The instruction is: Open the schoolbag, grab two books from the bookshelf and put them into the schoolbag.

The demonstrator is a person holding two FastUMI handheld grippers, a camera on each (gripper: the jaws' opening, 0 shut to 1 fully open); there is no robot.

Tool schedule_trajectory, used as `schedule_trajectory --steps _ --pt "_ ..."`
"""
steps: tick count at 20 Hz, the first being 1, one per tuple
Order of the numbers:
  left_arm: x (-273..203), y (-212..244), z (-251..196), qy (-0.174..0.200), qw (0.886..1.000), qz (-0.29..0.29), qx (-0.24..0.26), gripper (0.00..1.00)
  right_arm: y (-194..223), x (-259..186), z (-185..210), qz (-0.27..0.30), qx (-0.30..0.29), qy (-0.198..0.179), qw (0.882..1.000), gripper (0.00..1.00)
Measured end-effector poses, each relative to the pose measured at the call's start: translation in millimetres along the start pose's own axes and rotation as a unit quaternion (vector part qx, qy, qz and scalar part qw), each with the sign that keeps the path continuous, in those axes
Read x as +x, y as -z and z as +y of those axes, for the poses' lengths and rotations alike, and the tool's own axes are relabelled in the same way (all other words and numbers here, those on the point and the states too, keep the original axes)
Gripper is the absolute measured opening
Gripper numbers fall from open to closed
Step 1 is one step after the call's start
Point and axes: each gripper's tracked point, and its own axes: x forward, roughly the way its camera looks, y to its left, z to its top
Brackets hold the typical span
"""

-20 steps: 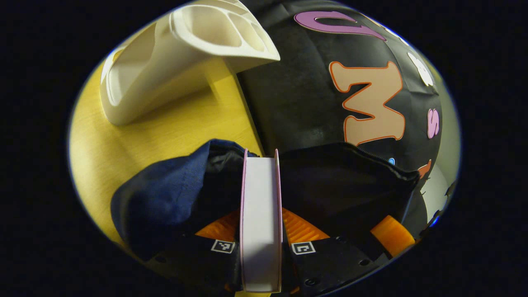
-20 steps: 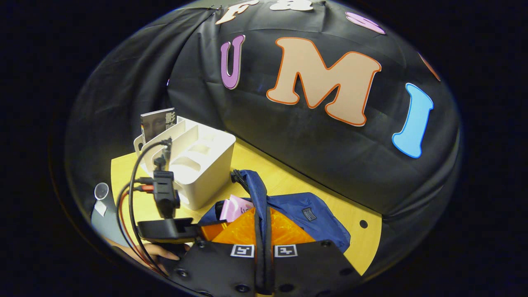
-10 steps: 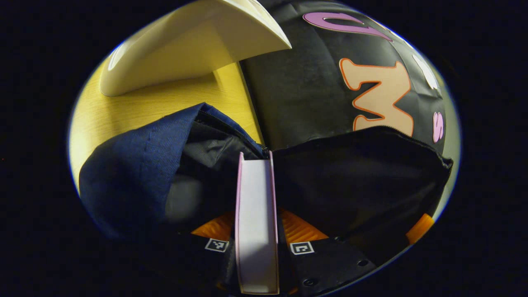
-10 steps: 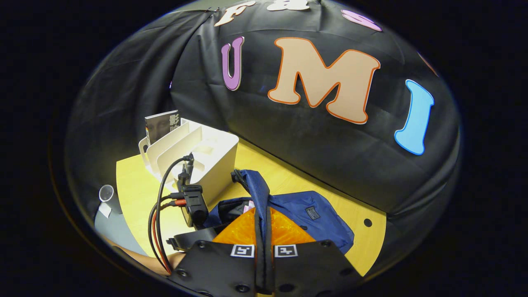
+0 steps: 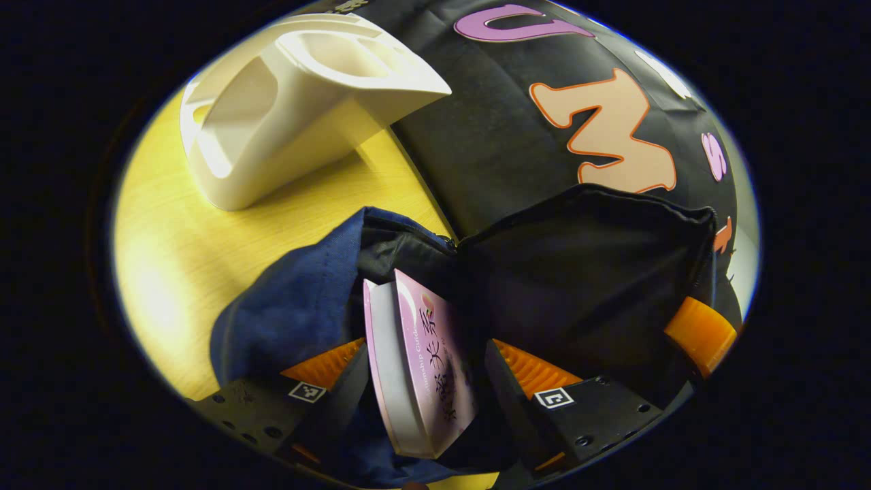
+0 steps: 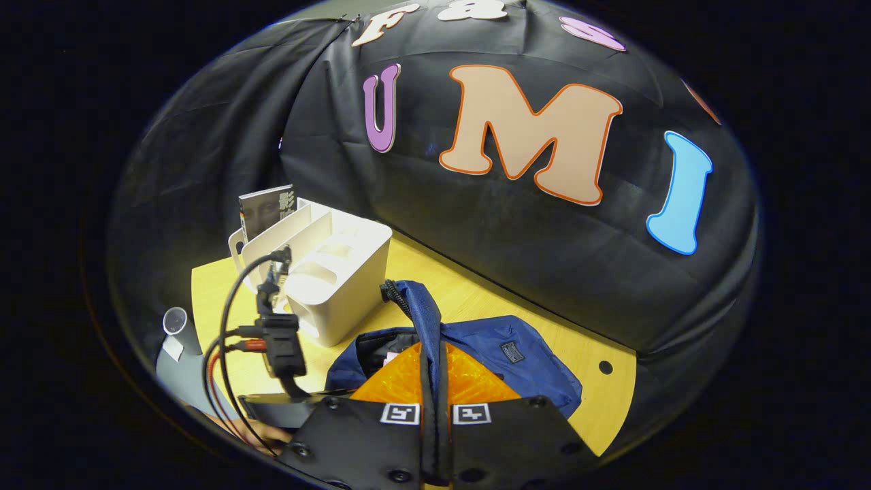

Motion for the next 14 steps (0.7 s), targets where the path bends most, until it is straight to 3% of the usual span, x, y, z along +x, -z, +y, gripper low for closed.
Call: schedule_trajectory --steps 8,14 --pt "-70.8 -65.5 -42.0 0.044 0.993 -0.046 0.102 0.95 -1.9 -3.8 -4.1 -0.009 0.004 0.006 1.0 0.04" --pt "-119.5 -182.3 -65.0 0.049 0.98 -0.134 0.137 0.94 -5.1 -1.0 -5.5 -0.012 0.006 0.012 1.0 0.04"
